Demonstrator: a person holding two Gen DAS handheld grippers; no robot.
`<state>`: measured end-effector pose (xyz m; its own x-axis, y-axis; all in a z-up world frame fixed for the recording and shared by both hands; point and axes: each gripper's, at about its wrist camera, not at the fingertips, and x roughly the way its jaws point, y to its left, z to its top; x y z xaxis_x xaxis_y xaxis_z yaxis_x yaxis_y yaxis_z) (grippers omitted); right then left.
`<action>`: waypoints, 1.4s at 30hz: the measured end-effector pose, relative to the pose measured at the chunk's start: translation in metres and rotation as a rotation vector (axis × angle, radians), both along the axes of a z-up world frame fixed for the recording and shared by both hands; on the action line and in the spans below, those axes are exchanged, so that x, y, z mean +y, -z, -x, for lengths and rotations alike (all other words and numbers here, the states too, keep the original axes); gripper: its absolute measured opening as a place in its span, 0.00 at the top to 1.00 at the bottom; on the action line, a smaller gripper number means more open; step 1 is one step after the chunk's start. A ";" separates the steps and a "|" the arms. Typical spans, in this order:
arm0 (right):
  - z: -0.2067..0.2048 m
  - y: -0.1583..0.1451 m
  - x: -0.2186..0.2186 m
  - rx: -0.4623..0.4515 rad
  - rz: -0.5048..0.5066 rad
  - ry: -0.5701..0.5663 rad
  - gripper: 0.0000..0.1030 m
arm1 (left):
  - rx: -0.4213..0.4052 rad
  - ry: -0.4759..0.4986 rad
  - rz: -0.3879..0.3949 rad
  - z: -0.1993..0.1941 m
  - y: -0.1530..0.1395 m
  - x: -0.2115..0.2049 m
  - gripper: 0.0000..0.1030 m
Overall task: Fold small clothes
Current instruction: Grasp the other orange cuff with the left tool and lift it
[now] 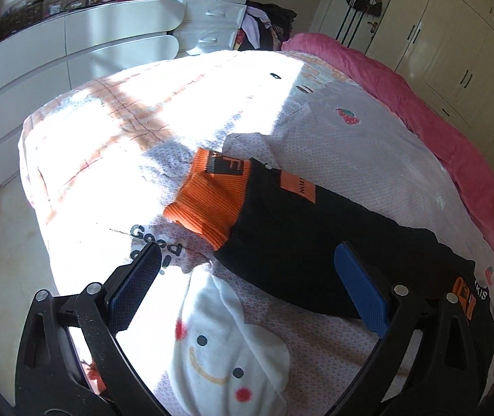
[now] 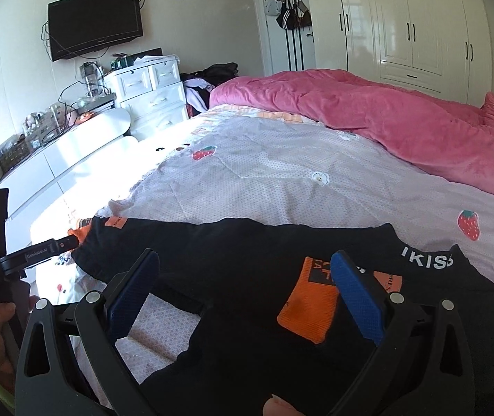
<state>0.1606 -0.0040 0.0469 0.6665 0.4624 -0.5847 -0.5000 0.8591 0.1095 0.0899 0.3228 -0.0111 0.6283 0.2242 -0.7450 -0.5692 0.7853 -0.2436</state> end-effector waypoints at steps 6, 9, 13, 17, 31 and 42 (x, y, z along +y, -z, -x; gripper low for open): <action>-0.007 0.016 0.017 0.030 0.019 -0.027 0.04 | -0.010 -0.046 0.073 0.002 0.015 0.017 0.09; -0.010 0.021 0.023 0.038 0.022 -0.036 0.04 | -0.032 -0.053 0.107 0.001 0.020 0.021 0.09; -0.013 0.028 0.033 0.053 0.031 -0.049 0.04 | -0.061 -0.081 0.143 0.002 0.029 0.028 0.09; -0.014 0.038 0.039 0.078 0.035 -0.067 0.04 | -0.083 -0.088 0.130 0.001 0.029 0.027 0.09; -0.011 0.047 0.027 0.112 0.019 -0.048 0.04 | -0.209 0.001 0.166 -0.018 0.015 0.020 0.93; -0.002 0.044 -0.012 0.123 -0.016 0.008 0.04 | -0.312 0.127 0.141 -0.004 -0.033 -0.027 0.95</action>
<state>0.1623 -0.0158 0.0027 0.5939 0.4668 -0.6553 -0.4746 0.8609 0.1832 0.0937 0.2960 0.0224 0.8464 0.0386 -0.5311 -0.3503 0.7916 -0.5007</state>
